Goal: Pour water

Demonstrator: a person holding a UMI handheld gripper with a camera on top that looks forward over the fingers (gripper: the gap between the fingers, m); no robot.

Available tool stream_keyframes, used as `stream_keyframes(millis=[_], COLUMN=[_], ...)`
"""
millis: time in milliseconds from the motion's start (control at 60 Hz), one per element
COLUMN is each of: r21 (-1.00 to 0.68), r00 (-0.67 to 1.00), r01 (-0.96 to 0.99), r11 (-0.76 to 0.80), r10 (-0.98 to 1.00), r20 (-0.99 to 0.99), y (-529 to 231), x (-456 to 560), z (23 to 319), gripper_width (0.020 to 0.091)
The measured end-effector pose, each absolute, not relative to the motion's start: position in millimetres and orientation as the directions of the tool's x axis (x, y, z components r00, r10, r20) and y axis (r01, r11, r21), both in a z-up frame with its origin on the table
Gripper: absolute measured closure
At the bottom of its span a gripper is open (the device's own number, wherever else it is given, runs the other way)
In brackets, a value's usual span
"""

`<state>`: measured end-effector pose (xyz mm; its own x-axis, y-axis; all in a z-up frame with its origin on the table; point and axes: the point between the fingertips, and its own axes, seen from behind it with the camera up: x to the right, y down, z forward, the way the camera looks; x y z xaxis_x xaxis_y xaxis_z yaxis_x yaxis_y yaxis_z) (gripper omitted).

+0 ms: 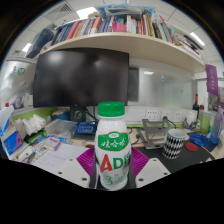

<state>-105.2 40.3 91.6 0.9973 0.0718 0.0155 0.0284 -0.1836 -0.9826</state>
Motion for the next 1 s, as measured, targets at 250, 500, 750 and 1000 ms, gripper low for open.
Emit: stream_keyframes(millis=[250,500,750,1000], r21=[-0.977,-0.941,-0.562,-0.087], r00=[0.992,0.966,0.589,0.104], r01=[0.063,-0.182,-0.784,-0.983], r11=[-0.205,-0.285,-0.263,-0.159], r10=[0.116,0.127,-0.028,-0.103], r20=[0.040,-0.225,-0.808,-0.989], y=[49,81,120,143], x=[-104,-84,-31,15], z=[90,118,159,175], gripper_width=[0.0720,0.0722,0.0719,0.0721])
